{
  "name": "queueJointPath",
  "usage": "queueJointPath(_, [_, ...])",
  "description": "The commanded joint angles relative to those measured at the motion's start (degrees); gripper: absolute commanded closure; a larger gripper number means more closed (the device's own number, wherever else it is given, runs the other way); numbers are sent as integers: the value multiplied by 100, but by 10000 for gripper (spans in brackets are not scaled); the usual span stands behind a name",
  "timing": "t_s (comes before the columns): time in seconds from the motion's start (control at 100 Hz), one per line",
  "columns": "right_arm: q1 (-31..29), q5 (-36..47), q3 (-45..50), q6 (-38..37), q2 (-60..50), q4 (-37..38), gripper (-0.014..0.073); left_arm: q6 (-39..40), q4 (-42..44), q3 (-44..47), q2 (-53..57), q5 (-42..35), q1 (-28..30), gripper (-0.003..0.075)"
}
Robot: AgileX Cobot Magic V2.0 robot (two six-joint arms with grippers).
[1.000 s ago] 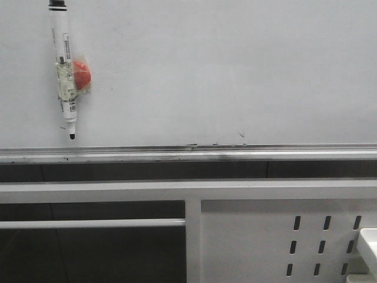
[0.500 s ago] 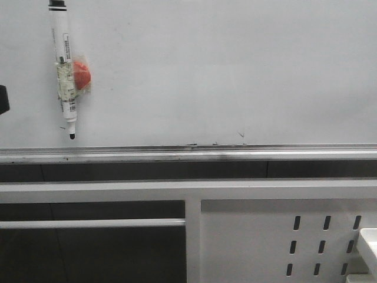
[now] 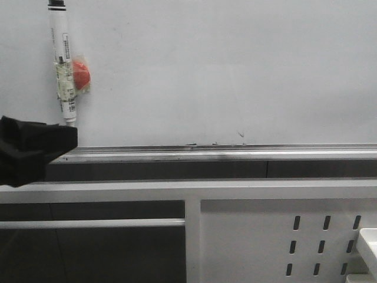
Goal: Write number 1 on whiteboard
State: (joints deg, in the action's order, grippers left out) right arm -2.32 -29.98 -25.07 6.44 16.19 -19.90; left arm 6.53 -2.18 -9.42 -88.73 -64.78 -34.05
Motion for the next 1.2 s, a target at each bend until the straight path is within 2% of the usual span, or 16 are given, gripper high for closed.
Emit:
queueJointPath(0.0, [10,478,-199,82,88,-63,652,65,-58,-236,100,-1315,-37,386])
queueJointPath(0.13, [10,504,-199,82,88,-63,652,65,81,-499,91,-1315,-37,386])
queueJointPath(0.23, [10,530,-199,82,88,-63,652,65,-192,-576,91,-1291,-37,400])
queueJointPath(0.28, [10,530,-199,82,88,-63,652,65,-280,-576,91,-1243,-37,463])
queueJointPath(0.33, [10,530,-199,82,88,-63,652,65,-280,-576,91,-1171,-37,605])
queueJointPath(0.36, [10,530,-199,82,88,-63,652,65,-195,-576,91,-1123,-37,735])
queueJointPath(0.52, [10,473,-199,200,88,-366,652,49,336,-565,91,-1040,-37,733])
queueJointPath(0.59, [25,355,-223,880,88,-918,652,49,543,-565,91,-1016,-37,734])
queueJointPath(0.68, [75,-63,-320,2452,128,-2037,652,40,938,-565,91,-944,-37,740])
queueJointPath(0.76, [154,-523,-396,3699,243,-2736,652,40,1504,-565,91,-852,-37,740])
queueJointPath(0.87, [329,-1007,-447,4697,541,-3475,652,40,2449,-565,91,-398,-37,740])
queueJointPath(0.99, [397,-1237,-495,5138,1064,-3547,645,40,3215,-602,102,158,-37,740])
queueJointPath(1.04, [414,-1363,-584,5234,1369,-3575,610,40,3487,-646,114,396,-37,740])
queueJointPath(1.09, [468,-1517,-696,5530,1618,-3689,538,40,3723,-729,178,732,-37,740])
queueJointPath(1.19, [600,-1613,-1021,5879,2091,-3810,301,40,4141,-964,384,1537,-37,740])
